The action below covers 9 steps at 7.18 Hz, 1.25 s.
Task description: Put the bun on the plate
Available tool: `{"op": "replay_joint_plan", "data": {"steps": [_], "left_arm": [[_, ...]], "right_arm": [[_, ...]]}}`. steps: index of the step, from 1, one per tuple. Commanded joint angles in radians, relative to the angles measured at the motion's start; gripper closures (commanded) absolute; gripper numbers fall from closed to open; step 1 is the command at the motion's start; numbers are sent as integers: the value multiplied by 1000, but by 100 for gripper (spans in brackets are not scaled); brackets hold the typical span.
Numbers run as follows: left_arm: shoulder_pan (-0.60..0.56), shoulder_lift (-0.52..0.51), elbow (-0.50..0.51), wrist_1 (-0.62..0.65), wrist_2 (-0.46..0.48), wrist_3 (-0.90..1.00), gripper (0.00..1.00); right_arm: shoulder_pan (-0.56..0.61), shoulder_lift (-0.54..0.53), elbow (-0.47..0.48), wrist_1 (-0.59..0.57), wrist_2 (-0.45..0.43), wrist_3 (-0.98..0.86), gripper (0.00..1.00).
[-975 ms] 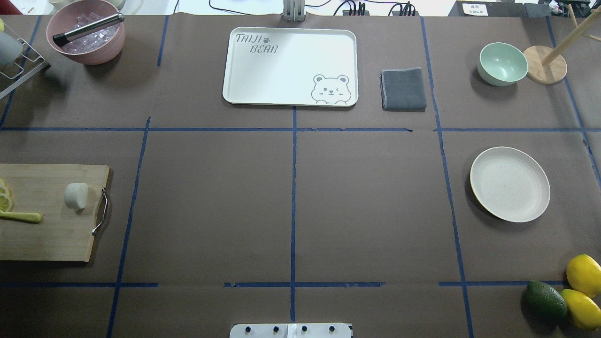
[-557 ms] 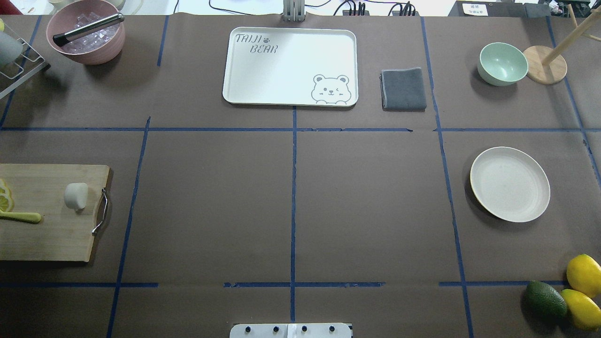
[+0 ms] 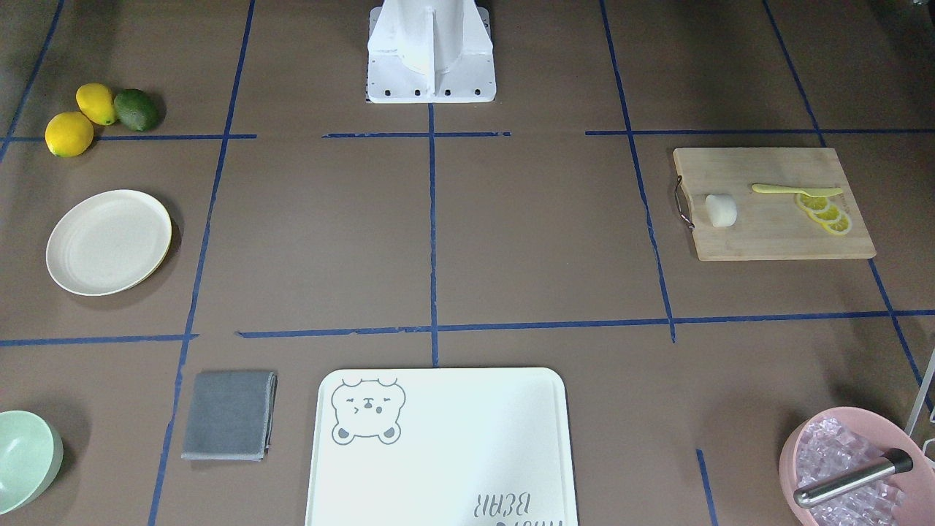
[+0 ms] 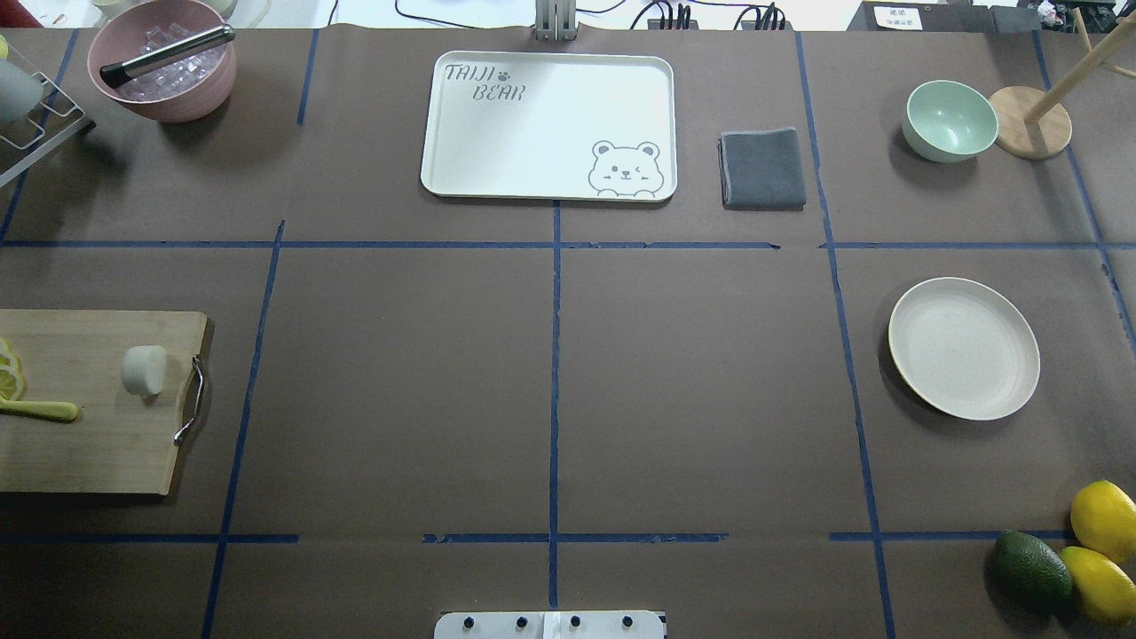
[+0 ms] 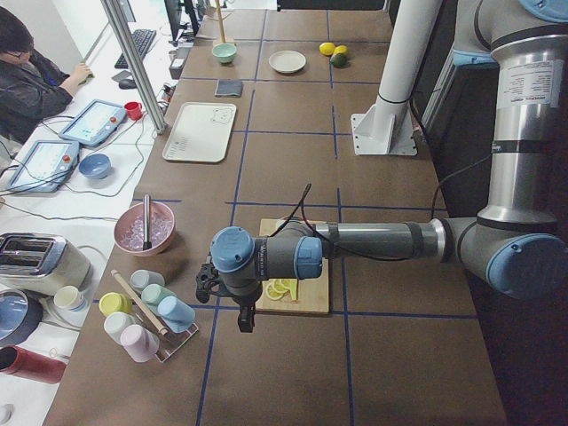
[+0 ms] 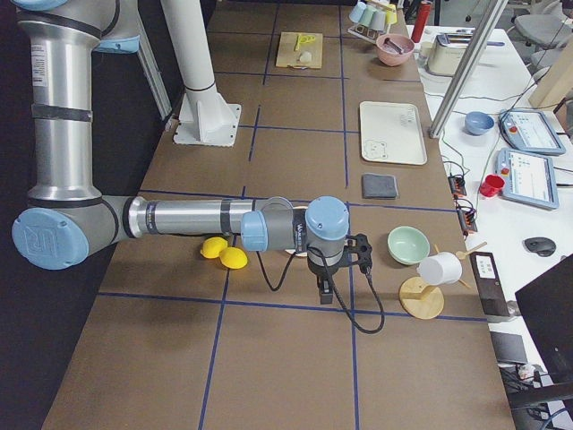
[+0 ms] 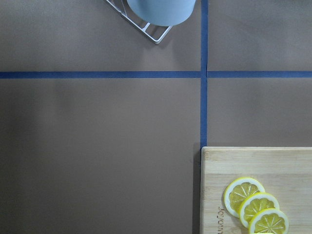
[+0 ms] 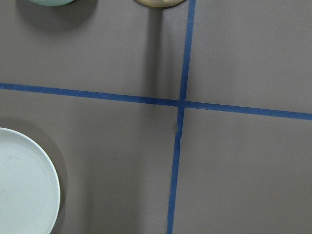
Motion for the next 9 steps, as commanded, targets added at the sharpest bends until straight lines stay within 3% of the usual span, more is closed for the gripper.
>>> {"op": "replay_joint_plan", "data": {"steps": [1,2,5,9], "left_arm": [[0,0,-6,-3,0,0,0],[2,0,-6,-3,0,0,0],[0,-5,-6,-2,0,0,0],[2,-10,-7,-2,2,0,0]], "right_arm": [[-144,-61,-3,271,-30,307,0],[-220,-68,-8,375,-67,474,0],[-383,-65,-80,484,-162,590,0],[-442,-65,-106,489,-158,597,4]]}}
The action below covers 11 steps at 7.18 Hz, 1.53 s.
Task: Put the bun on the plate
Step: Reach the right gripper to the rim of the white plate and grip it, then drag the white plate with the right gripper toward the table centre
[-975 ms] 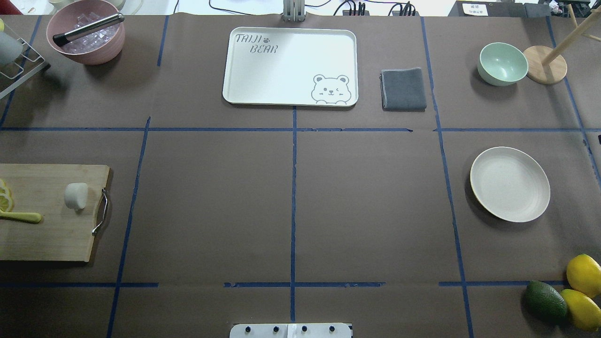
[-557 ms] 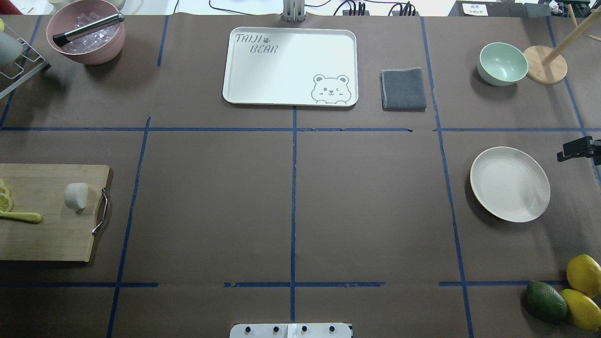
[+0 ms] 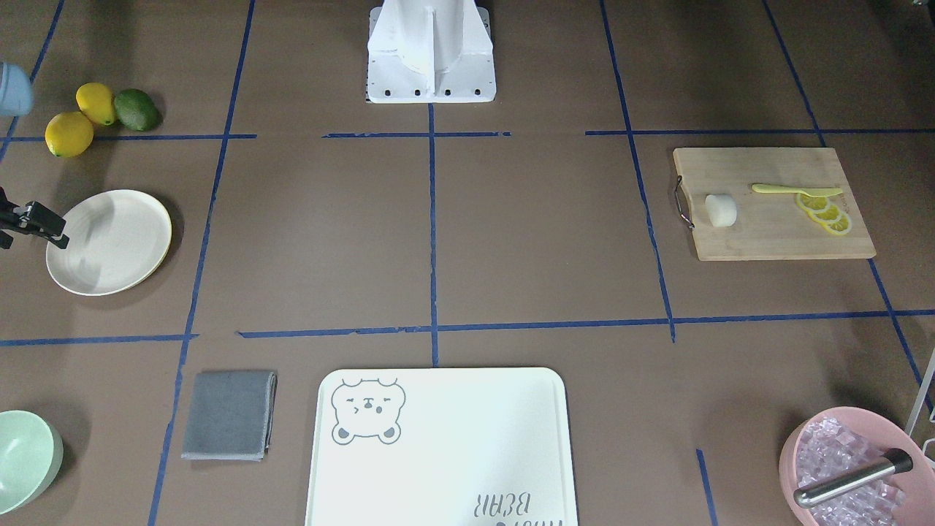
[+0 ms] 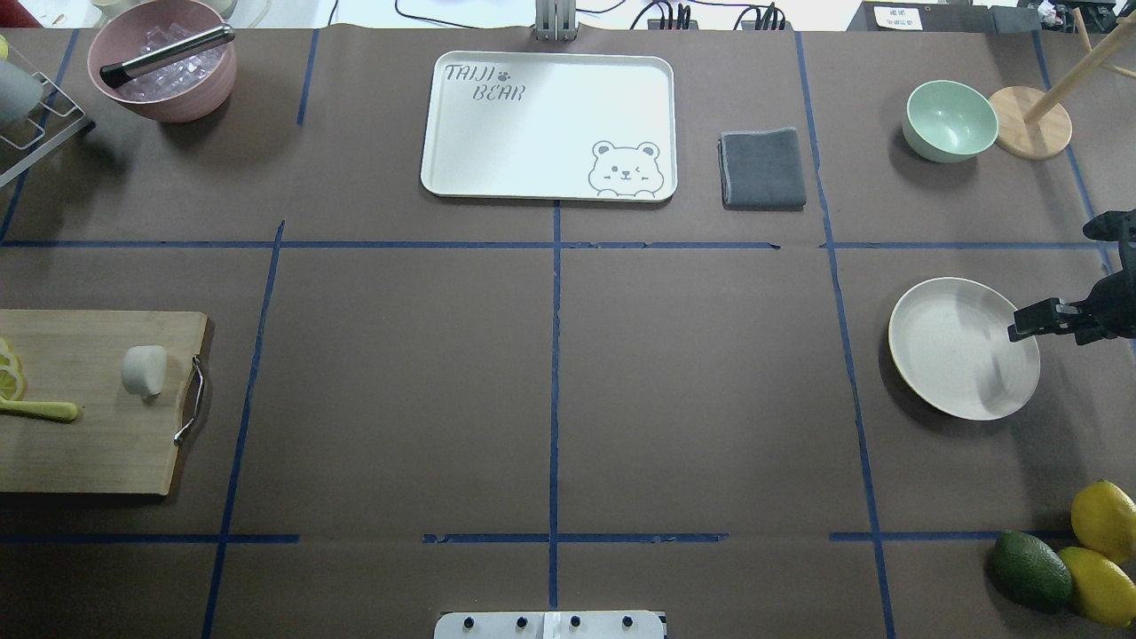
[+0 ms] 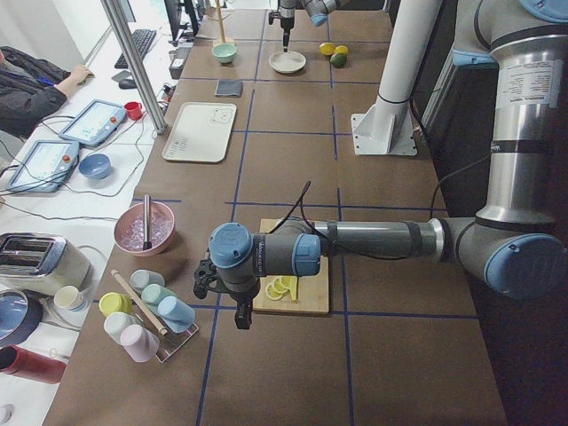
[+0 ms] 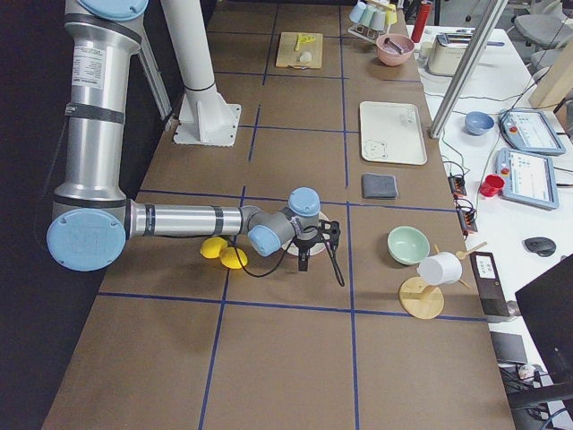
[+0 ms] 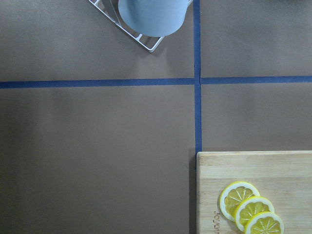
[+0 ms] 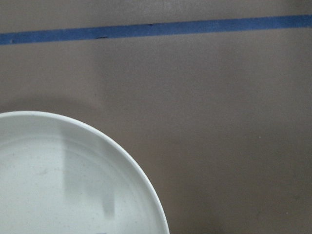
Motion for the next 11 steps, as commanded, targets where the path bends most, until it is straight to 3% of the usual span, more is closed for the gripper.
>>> {"op": "replay_joint_plan", "data": {"steps": [1,2,3,5,6,9,11], "left_arm": [[0,-1,-2,-2,1,0,0],[0,-3,-2,0,1,0,0],[0,-4,-2,0,1,0,0],[0,-4,-2,0,1,0,0],[0,-10,-2,0,1,-2,0],[0,-13,-2,0,1,-2,0],[0,-20,-2,0,1,-2,0]], "right_arm": [[-25,2,-8,-1,2,3,8],[-25,2,-8,1,5,1,17],[-25,0,-8,1,5,-1,33],[-24,-3,-8,1,5,-10,81],[-24,-5,-8,1,8,-11,97],[13,-5,70,5,9,6,100],[90,21,162,5,156,92,100]]}}
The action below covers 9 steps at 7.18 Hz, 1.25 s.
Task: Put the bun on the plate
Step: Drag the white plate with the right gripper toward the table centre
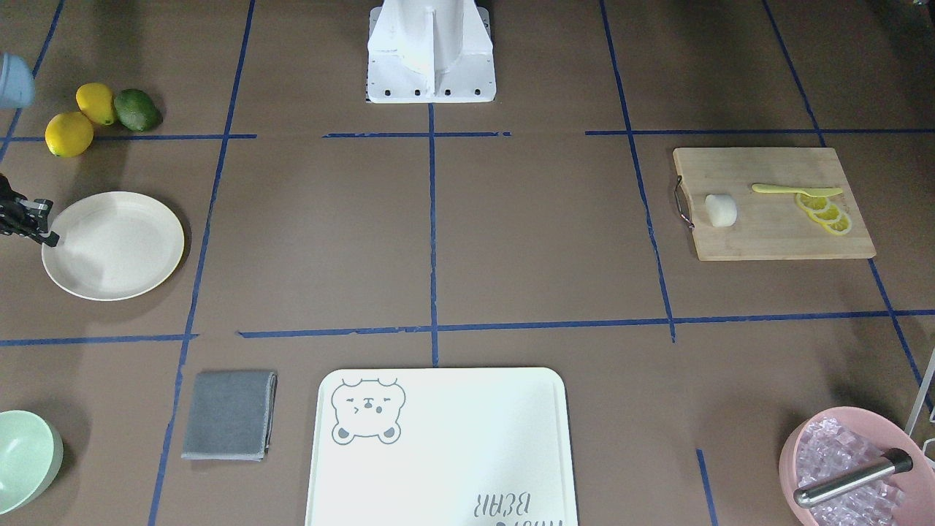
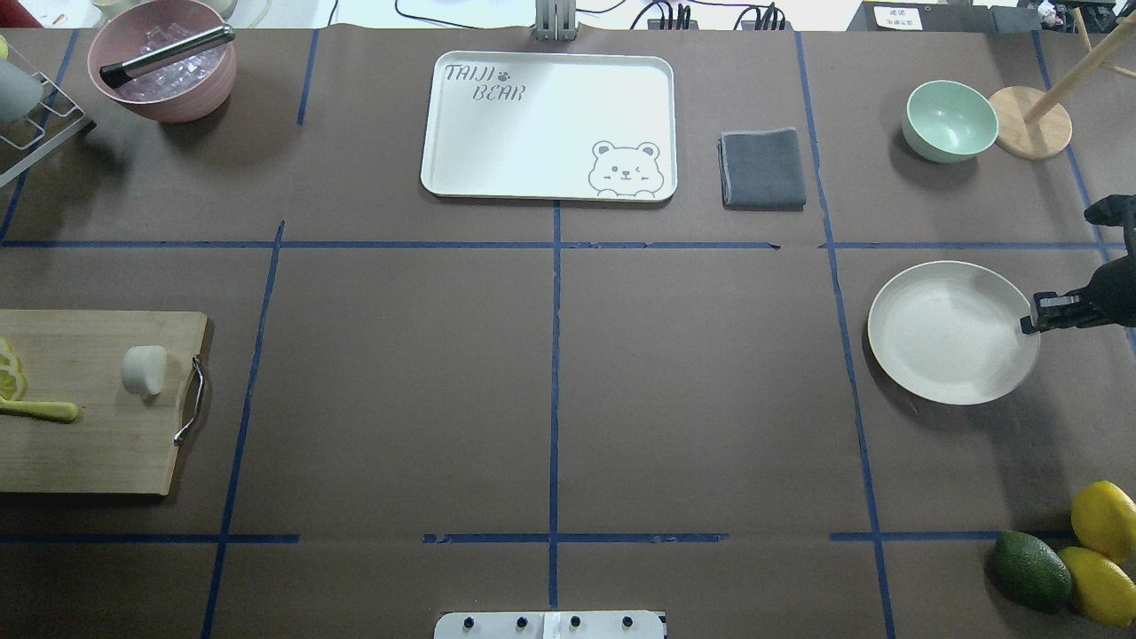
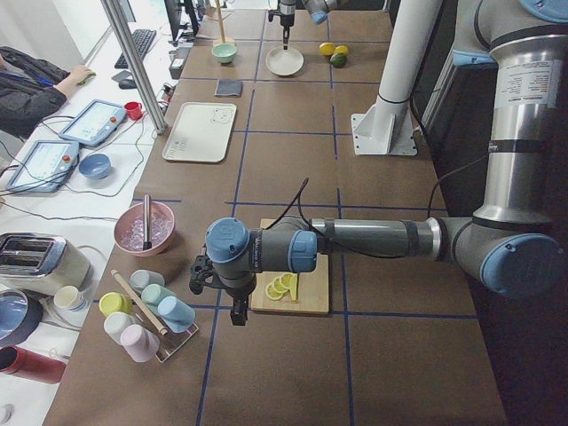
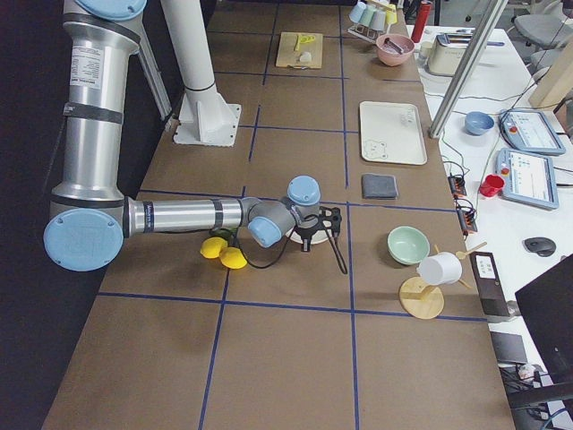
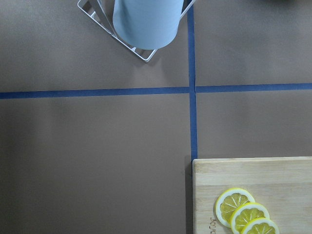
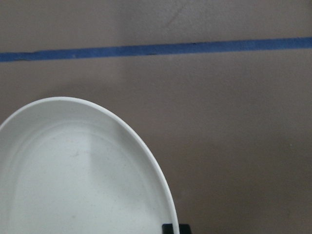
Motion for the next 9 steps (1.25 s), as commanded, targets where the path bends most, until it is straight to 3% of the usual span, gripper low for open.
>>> {"op": "replay_joint_plan", "data": {"steps": [1,3,5,6,8,9], "left_arm": [[0,-5,2,0,0,0,0],[0,-3,-2,-2,0,-36,0],[0,0,-15,-2,0,-55,0],[0,0,-15,-2,0,-57,0],[0,0,-14,-2,2,-57,0],[0,1,-14,-2,2,-57,0]], "right_arm": [[39,88,89,1,89,198,100],[-141,284,78,0,43,467,100],[-379,417,69,-13,-180,651,100],[-500,478,34,-16,-333,714,100],[-593,567,-84,-23,-449,726,100],[-603,567,-86,-37,-459,726,100]]}}
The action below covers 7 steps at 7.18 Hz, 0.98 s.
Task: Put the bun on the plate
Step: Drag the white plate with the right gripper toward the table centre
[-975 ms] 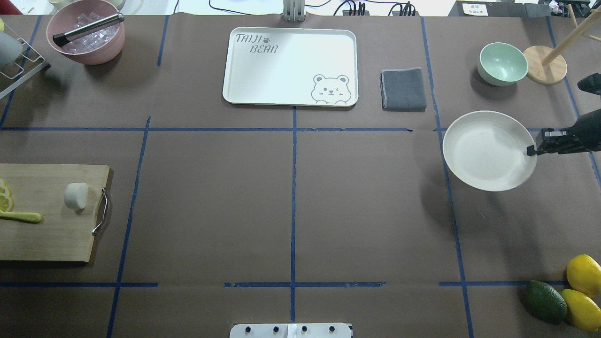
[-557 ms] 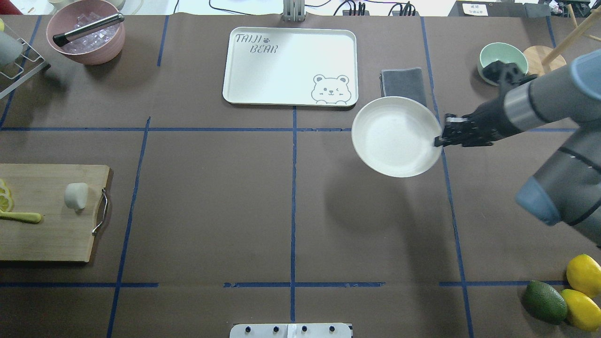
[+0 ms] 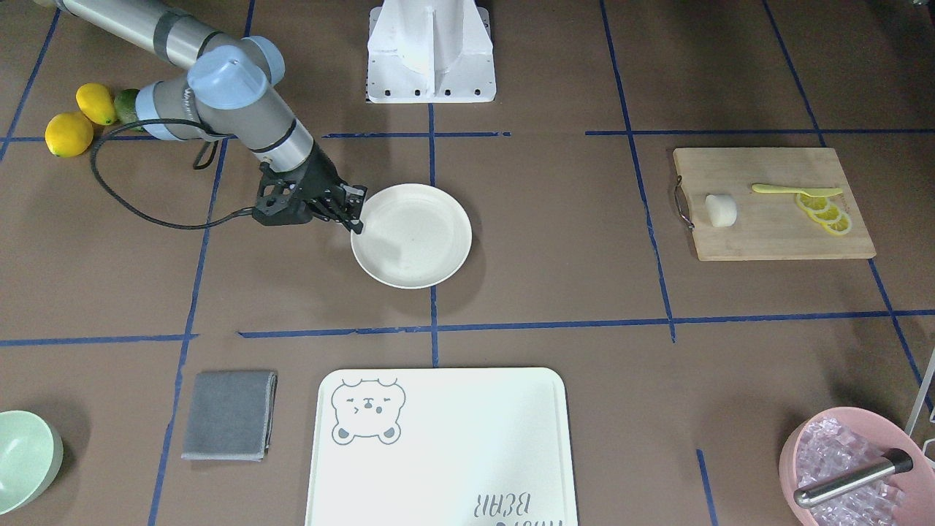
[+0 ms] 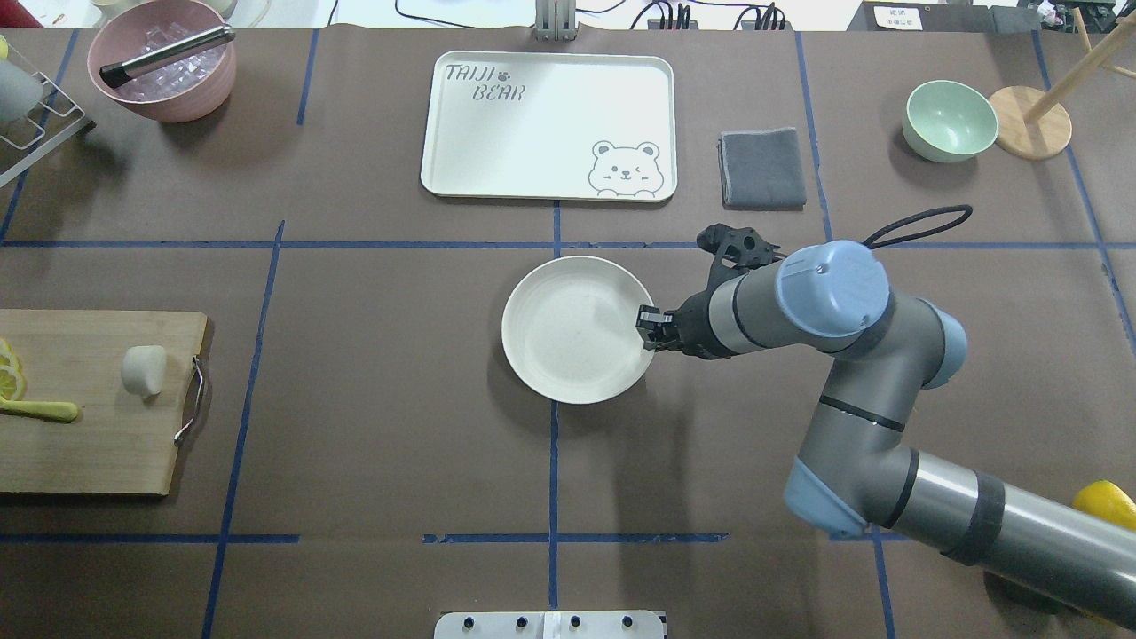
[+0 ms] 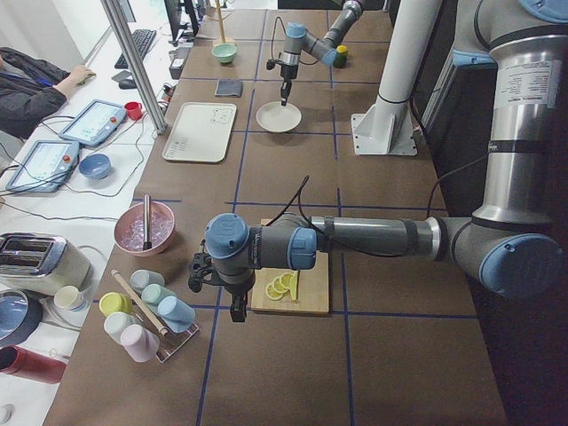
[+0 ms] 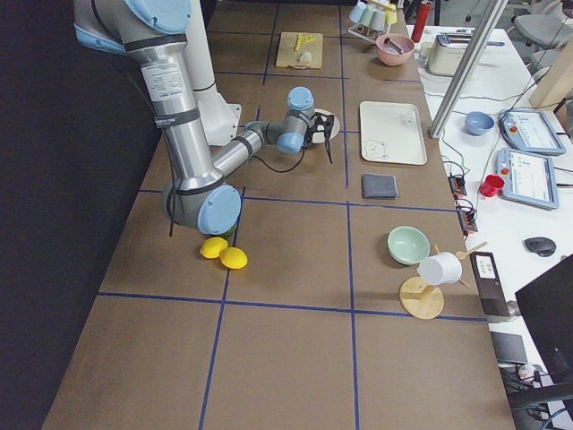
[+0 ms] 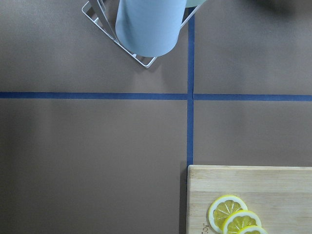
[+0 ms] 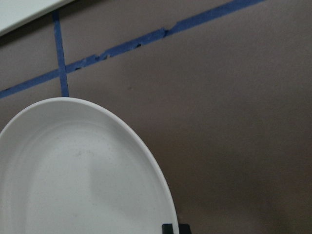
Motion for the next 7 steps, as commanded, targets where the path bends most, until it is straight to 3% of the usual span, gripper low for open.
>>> {"op": "replay_joint_plan", "data": {"steps": [1,2,3,4,5,7], "left_arm": [[0,1,2,0,-1,1,0],[0,1,2,0,1,0,0],[0,0,2,0,1,0,0],[0,0,0,0,-1,1,0],[0,0,0,0,1,1,0],[0,-2,-7,-3,2,1,0]], "right_arm": [[-32,21,-23,-13,-37,5,100],[-32,21,-22,-13,-37,4,98],[-32,21,-20,-13,-36,4,86],[-32,22,-17,-13,-34,4,32],[-30,21,-13,-13,-32,4,0],[-16,21,4,-13,-29,2,0]]}}
